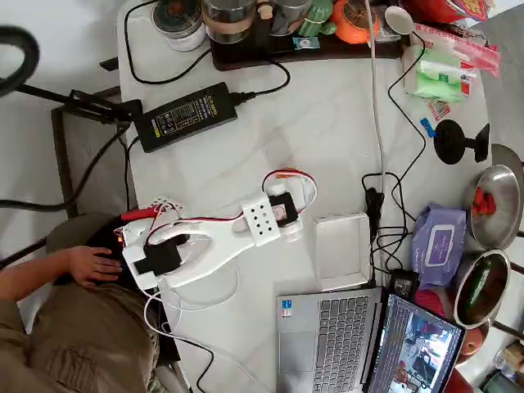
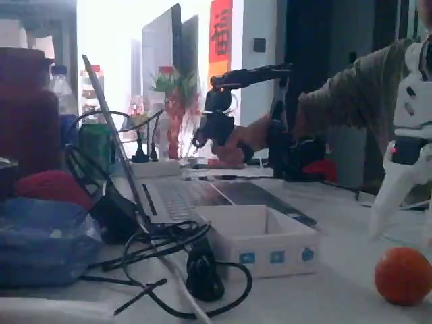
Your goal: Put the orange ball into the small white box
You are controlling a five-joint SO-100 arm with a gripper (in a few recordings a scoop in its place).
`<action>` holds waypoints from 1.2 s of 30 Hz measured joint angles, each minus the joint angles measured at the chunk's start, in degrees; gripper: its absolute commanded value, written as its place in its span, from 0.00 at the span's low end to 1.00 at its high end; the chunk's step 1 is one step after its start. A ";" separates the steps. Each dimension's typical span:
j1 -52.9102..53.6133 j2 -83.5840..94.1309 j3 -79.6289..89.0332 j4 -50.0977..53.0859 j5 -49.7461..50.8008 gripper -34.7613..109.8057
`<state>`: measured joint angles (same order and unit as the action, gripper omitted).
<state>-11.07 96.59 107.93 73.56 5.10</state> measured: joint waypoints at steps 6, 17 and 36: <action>-0.09 -4.75 0.09 -3.08 0.00 0.45; -0.62 -10.55 0.18 -5.45 0.00 0.45; -0.44 -15.64 0.09 -5.54 0.00 0.45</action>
<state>-11.51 80.95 108.02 68.03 5.10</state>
